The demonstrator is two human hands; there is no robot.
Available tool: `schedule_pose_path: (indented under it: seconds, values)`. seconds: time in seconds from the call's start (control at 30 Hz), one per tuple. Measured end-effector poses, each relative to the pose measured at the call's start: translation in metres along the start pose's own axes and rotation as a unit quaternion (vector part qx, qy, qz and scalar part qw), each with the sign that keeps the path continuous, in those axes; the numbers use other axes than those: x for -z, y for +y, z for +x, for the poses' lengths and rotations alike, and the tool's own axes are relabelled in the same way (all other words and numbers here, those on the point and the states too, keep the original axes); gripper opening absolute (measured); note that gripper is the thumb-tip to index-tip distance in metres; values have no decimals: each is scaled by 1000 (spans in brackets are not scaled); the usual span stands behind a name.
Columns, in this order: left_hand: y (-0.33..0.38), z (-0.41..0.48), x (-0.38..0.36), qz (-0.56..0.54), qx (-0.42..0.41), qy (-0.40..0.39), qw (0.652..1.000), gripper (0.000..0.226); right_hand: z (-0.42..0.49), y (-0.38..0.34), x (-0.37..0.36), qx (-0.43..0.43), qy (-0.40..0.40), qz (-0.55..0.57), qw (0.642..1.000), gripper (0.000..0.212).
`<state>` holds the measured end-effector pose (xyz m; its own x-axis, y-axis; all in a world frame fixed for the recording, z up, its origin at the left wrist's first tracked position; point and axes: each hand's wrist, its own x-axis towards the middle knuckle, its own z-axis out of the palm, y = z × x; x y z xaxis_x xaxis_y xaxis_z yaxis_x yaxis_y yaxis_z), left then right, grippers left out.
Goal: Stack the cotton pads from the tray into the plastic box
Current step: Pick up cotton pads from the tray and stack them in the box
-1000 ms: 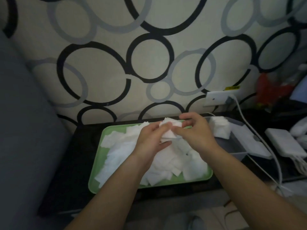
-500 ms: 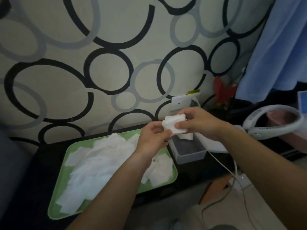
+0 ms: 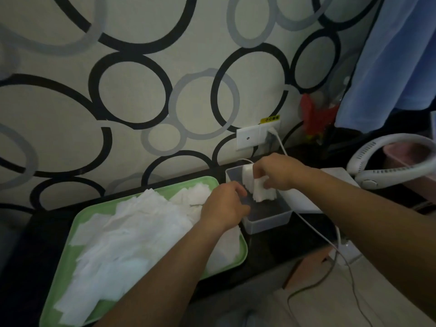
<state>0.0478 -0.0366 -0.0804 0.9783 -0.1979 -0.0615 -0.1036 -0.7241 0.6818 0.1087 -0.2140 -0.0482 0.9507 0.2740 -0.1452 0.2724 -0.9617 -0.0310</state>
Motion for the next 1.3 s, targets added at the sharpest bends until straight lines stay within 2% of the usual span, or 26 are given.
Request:
schedule_pose_path:
  seconds: [0.1,0.17,0.4,0.6,0.73,0.87,0.97,1.03,1.1,1.3]
  values:
    - [-2,2,0,-14,-2,-7,1000,28,4,-1,-2,29,42,-75,996,33]
    - [-4,3,-1,-25,-4,-12,1000,28,7,-2,-3,43,59,-83,994,31]
    - [-8,6,-3,-42,-7,-21,999,30,5,-2,-14,14,48,-93,994,33]
    - [-10,-4,12,-102,-1,-16,995,23,-10,-6,2,-25,23,9,999,45]
    - [-20,-23,41,-137,6,12,990,13,-28,-24,22,-20,62,56,996,35]
    - [-37,-53,75,-170,34,40,984,10,-49,-68,29,14,109,244,964,18]
    - [-55,-78,94,-180,62,62,980,8,-57,-106,17,26,80,293,952,14]
    - [-68,-92,101,-186,78,74,977,8,-55,-121,0,12,12,254,967,20]
    - [-81,-102,103,-192,94,82,973,8,-54,-129,-21,-1,-33,165,986,28]
    - [-93,-107,96,-180,78,85,977,8,-63,-135,-40,-25,-46,24,998,38]
